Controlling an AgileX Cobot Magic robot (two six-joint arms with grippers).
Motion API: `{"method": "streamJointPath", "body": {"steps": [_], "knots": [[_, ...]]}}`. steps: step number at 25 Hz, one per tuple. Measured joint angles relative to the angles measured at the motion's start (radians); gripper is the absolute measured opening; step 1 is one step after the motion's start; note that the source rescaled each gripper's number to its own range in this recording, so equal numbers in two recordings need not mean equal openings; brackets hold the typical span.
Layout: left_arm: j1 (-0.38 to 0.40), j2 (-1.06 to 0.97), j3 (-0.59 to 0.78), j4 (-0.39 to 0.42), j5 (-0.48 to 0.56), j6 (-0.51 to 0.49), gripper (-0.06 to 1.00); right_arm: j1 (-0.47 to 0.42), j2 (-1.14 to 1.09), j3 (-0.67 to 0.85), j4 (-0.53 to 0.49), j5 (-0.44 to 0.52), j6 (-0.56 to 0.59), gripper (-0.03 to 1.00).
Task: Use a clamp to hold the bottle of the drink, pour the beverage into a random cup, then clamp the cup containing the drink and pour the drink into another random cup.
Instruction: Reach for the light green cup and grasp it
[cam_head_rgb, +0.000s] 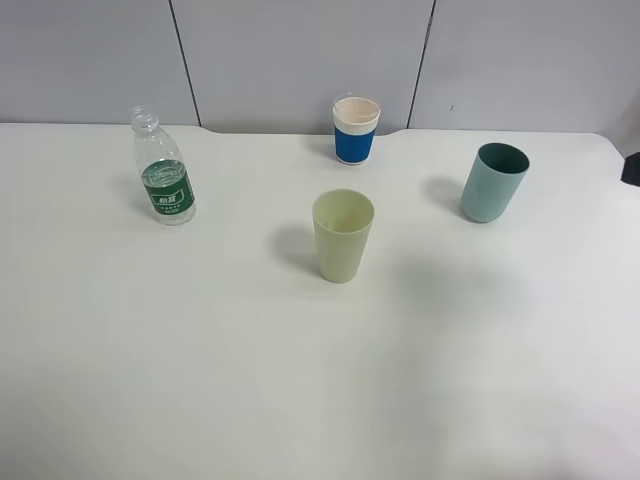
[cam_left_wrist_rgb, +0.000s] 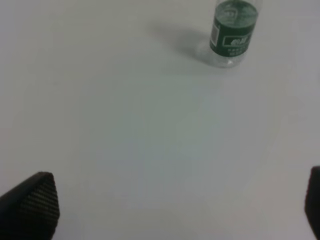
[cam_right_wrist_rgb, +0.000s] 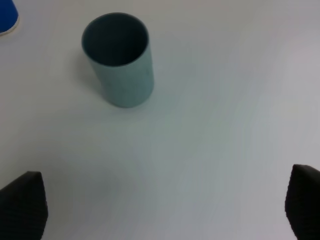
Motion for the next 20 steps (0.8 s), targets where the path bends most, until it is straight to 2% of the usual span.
{"method": "streamJointPath", "body": {"steps": [10,20], "knots": [[0.0,0.0,0.0,0.0,0.0,0.0,1.0,0.36,0.204,0.0,0.0,-0.18,0.001,1.0],[0.0,0.0,0.0,0.0,0.0,0.0,1.0,0.61,0.38,0.0,-0.017,-0.273,0.002,1.0]]}}
